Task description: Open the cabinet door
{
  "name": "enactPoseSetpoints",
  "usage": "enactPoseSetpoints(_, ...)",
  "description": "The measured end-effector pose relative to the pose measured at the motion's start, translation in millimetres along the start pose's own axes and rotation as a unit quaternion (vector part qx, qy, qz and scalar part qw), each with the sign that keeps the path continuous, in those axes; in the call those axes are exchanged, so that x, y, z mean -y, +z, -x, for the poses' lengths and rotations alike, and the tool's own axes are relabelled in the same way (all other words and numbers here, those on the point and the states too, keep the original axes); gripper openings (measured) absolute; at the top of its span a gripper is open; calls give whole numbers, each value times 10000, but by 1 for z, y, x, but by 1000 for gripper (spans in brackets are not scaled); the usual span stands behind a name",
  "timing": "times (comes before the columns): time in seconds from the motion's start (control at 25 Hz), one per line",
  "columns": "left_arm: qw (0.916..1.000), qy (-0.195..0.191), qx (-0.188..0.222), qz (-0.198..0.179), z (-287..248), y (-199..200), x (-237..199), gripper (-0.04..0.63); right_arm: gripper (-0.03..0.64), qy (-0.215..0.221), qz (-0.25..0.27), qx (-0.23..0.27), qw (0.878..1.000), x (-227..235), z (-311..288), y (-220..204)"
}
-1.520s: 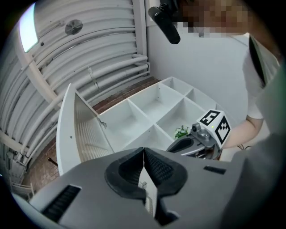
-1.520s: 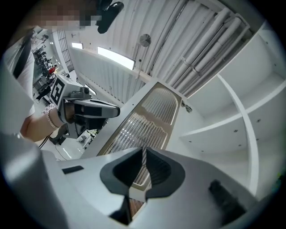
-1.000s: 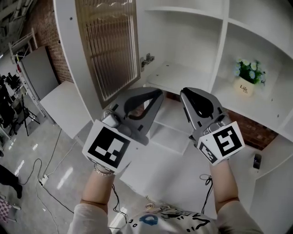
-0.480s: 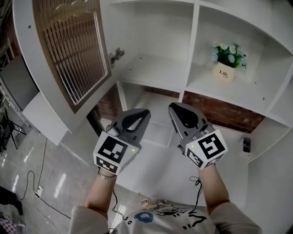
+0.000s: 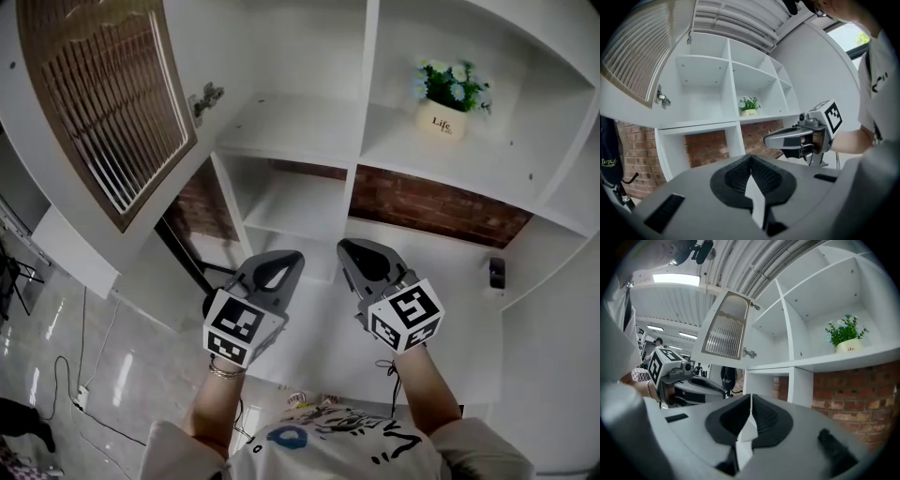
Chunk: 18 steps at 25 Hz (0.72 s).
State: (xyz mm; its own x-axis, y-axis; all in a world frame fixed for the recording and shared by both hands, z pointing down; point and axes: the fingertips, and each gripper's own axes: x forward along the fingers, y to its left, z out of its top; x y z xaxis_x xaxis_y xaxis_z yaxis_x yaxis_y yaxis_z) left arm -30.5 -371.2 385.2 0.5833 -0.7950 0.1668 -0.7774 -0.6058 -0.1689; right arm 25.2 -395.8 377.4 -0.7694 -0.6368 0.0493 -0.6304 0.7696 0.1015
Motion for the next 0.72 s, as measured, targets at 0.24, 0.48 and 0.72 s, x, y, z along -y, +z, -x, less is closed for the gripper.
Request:
enactPoseSetpoints(0.24,9995,-192,-99,223,0,-25,17,15,29,73,-298,-286,9991,-7,18,-36)
enactPoseSetpoints(0.48,9973,-464,-126,556,-2,-47,39,15,28,334,-534,-573,9964,-27,34,-69)
enactPoseSetpoints(0.72,9942,-647,-318,802,-6,-75,58,15,28,436,-614,-779,9941,-38,44,-93)
